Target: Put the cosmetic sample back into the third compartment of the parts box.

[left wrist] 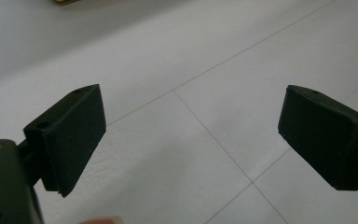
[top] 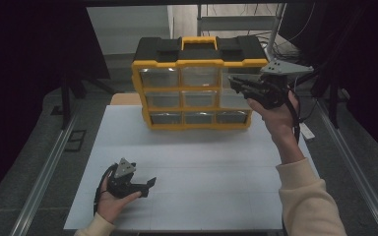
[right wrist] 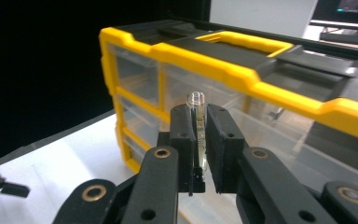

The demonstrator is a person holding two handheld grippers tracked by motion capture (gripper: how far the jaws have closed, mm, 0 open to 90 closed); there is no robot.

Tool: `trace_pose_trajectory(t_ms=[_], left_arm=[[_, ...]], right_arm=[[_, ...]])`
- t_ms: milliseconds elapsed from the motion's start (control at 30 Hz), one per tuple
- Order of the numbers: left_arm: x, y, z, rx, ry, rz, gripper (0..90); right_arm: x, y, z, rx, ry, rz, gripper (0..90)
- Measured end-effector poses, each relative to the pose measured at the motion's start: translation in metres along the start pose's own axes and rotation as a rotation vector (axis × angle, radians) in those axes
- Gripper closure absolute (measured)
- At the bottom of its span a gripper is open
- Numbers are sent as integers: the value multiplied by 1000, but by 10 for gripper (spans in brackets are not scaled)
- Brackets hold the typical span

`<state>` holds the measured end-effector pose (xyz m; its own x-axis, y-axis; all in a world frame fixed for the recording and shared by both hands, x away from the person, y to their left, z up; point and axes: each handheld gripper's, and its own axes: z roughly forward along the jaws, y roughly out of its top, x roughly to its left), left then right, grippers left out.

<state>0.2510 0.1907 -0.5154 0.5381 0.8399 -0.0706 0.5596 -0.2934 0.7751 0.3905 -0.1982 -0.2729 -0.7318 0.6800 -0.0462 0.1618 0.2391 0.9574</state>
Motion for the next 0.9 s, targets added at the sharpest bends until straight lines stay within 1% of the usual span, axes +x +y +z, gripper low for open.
trace_pose_trajectory(t_ms=[33,133,233,267,367,500,633,667,700,733,767,800,867,900], left_arm=[[0,0,0,0,1,0,80],[0,0,0,0,1,0,80],[0,0,0,1,1,1,80],[0,0,0,1,1,1,80],[0,0,0,1,2,1,81],[1,0,0,2,4,2,81],[1,0,0,1,3,2,81],[1,0,0,2,3,1,80],[1,0,0,2,3,1,80],[1,0,0,1,3,1,80],[1,0,0,2,2,2,80],[2,0,0,2,1,1,80],[2,0,1,1,-1,-2,80],[2,0,1,1,-3,-3,80]], right_arm=[[-2,0,1,-11,-1,7,816],[-7,1,1,-11,-9,15,816],[-14,3,2,-5,-39,23,816],[-14,3,2,-5,-39,23,816],[-22,4,5,-15,-71,34,816],[-30,6,9,1,-108,37,815],[-35,6,15,18,-124,37,808],[-36,5,17,25,-135,32,790],[-37,5,18,26,-146,27,734],[-37,4,19,21,-151,26,647],[-37,5,18,24,-157,24,538],[-36,5,17,21,-164,24,493],[-34,5,13,7,-139,35,429],[-33,5,11,11,-127,35,404]])
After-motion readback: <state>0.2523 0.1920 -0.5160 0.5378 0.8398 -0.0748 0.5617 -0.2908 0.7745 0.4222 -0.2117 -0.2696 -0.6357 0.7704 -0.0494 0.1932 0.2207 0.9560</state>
